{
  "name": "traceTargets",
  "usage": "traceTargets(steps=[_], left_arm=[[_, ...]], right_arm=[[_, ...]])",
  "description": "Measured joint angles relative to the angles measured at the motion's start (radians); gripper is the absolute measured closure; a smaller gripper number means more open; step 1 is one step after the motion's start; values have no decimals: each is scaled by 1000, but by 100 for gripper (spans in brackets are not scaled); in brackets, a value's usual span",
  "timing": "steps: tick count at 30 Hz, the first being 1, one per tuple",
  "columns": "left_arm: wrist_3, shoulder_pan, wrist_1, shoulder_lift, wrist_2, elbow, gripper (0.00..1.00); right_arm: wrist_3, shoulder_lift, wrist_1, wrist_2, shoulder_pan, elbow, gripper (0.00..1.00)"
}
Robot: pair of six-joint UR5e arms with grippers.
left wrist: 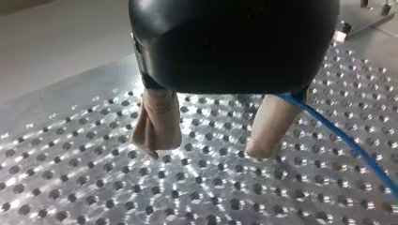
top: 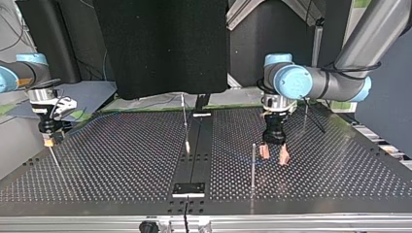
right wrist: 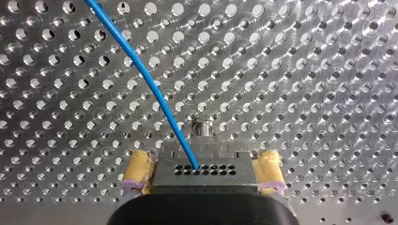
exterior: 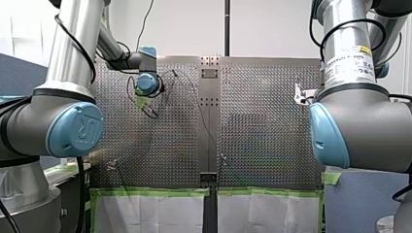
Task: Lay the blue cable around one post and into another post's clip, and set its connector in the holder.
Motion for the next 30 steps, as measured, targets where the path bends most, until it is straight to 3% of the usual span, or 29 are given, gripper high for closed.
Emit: traceTargets(steps=[11, 23, 30], left_arm=[[41, -15, -97, 8, -15, 0, 0], [114, -41, -197, 65, -77, -10, 0], [134, -68, -204, 84, -52, -42, 0]], right_arm=[[0, 1, -2, 0, -1, 0, 8], [-1, 1, -2, 0, 0, 0, 8], [-1, 1, -2, 0, 0, 0, 8]])
